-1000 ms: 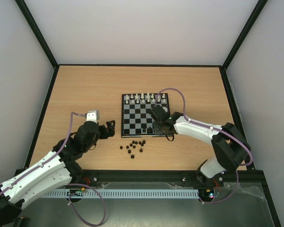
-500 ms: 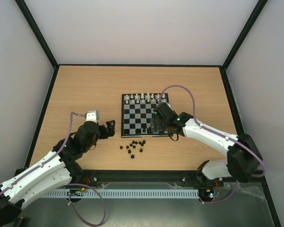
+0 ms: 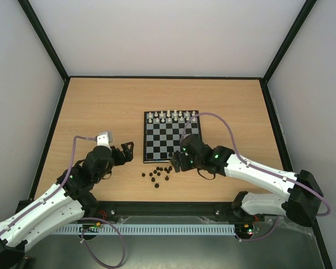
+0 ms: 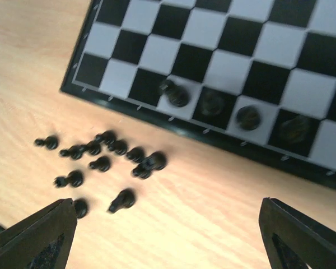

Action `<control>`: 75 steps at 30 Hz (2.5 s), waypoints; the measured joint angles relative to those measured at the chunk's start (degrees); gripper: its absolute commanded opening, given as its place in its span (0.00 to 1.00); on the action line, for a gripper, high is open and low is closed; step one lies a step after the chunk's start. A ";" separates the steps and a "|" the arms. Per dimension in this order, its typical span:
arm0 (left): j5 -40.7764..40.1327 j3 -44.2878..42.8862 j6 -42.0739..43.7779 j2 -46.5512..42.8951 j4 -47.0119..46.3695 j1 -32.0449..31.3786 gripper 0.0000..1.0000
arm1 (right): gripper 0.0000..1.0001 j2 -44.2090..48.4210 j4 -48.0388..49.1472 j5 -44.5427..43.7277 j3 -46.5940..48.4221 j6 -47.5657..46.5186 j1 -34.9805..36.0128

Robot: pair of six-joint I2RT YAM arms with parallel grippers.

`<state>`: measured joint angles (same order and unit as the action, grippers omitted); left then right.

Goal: Set up the chess pieces on the board
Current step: Pick up the chess piece at the center of the board, then place the chess piece on the chessboard.

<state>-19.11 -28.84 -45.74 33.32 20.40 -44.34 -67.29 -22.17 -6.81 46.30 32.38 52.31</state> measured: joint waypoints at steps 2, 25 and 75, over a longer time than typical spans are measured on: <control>0.33 0.00 -0.50 -0.15 0.28 0.00 1.00 | 0.72 -0.72 -0.02 -0.28 0.00 0.92 3.21; 3.52 2.19 -1.27 -0.96 0.92 0.00 1.00 | 0.44 -21.11 2.49 -7.61 5.66 8.13 8.46; 3.45 2.67 -0.76 -0.66 0.09 0.00 1.00 | 0.10 -12.63 -4.07 -13.33 8.20 7.58 6.78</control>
<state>-15.66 -26.17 -46.50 32.67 20.49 -44.34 -79.92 -26.24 -20.14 54.50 39.97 59.09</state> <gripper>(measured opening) 0.995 0.103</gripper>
